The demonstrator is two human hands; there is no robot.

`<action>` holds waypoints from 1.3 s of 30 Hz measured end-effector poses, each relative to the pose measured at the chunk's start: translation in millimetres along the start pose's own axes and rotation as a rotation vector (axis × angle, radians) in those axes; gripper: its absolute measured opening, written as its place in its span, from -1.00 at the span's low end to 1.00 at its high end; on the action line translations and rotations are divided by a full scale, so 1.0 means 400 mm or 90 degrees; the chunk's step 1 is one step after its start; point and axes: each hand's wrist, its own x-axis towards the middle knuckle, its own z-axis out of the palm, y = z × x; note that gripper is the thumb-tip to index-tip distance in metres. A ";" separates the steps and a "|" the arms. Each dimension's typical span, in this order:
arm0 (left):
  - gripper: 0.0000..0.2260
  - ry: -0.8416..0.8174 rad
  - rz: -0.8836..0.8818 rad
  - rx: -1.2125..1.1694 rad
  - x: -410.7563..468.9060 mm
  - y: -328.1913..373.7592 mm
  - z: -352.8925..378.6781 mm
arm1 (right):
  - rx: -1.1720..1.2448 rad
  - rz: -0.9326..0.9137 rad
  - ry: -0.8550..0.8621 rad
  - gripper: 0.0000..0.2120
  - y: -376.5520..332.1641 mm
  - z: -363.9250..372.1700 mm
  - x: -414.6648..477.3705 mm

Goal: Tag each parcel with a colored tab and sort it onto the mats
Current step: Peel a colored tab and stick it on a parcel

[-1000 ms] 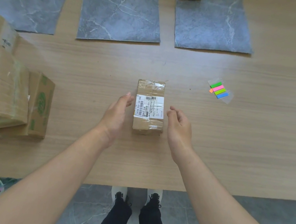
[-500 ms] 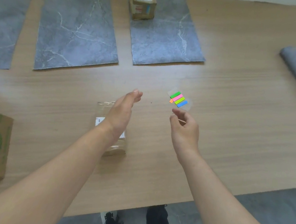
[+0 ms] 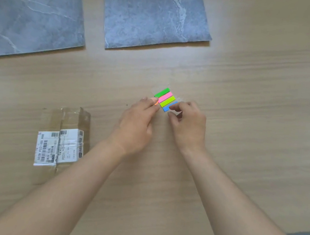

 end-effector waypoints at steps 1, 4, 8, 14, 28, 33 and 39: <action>-0.41 -0.007 -0.002 0.019 0.009 -0.003 0.007 | -0.003 -0.010 -0.003 -0.87 0.004 0.003 0.018; -0.43 -0.028 0.019 0.100 0.028 -0.021 0.028 | -0.025 -0.019 -0.016 -0.81 0.011 0.018 0.057; -0.43 -0.061 0.048 0.198 0.040 -0.034 0.029 | -0.024 0.024 -0.042 -0.74 0.009 0.020 0.093; -0.45 -0.076 0.052 0.201 0.034 -0.033 0.025 | -0.050 0.073 -0.115 -0.79 -0.010 -0.016 0.136; -0.43 -0.045 0.056 0.165 0.037 -0.038 0.033 | -0.128 0.201 -0.236 -0.69 -0.059 -0.032 0.180; -0.44 -0.040 0.051 0.161 0.034 -0.041 0.033 | -0.135 0.192 -0.248 -0.73 -0.063 -0.043 0.190; -0.45 -0.027 0.031 0.115 0.032 -0.038 0.041 | -0.102 0.037 -0.213 -0.93 -0.049 -0.030 0.148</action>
